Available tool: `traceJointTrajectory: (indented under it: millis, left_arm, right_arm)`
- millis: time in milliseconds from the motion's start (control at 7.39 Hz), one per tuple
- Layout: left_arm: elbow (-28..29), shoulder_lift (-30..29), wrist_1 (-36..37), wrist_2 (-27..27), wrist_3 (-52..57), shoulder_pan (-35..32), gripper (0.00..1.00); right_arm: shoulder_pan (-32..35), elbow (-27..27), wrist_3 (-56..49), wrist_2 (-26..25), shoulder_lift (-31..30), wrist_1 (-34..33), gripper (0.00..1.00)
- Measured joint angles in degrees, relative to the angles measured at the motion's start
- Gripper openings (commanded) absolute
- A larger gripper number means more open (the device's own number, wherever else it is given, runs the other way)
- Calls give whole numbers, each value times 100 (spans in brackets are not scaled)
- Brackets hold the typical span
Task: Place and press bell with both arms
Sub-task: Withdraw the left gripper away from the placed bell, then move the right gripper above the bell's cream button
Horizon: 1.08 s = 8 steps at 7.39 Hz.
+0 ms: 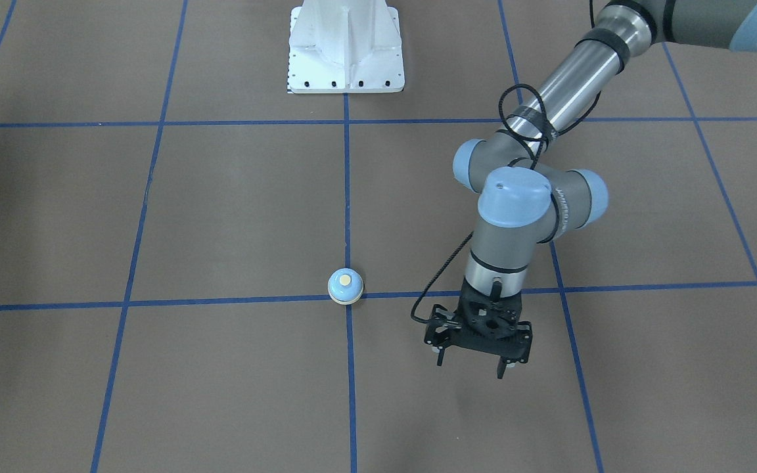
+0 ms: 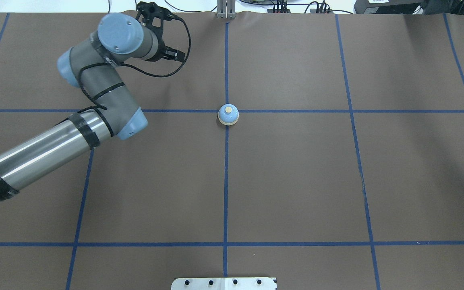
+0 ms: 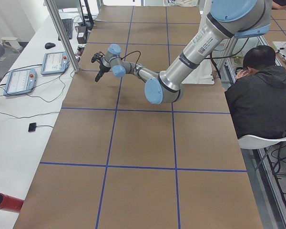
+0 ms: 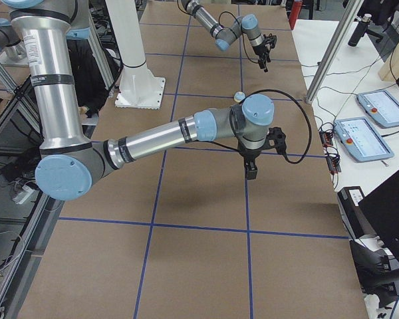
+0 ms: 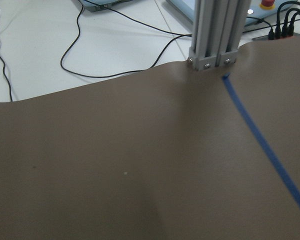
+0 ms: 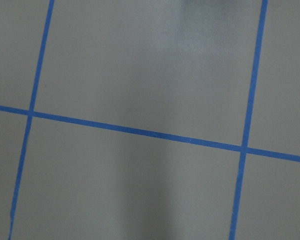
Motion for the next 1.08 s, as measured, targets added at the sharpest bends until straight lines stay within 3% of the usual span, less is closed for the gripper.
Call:
traceJointTrajectory:
  millis: [541,1082]
  left_arm:
    - [-961,1564,28,-1439,1275,-1133,99]
    - [-1534,2738,51,-2198,2148,-1981,99]
  right_arm:
    - [-1789,-168,2821,-692,1669,25,100]
    - [-3181,-484,4976,-1342,2940,51,95]
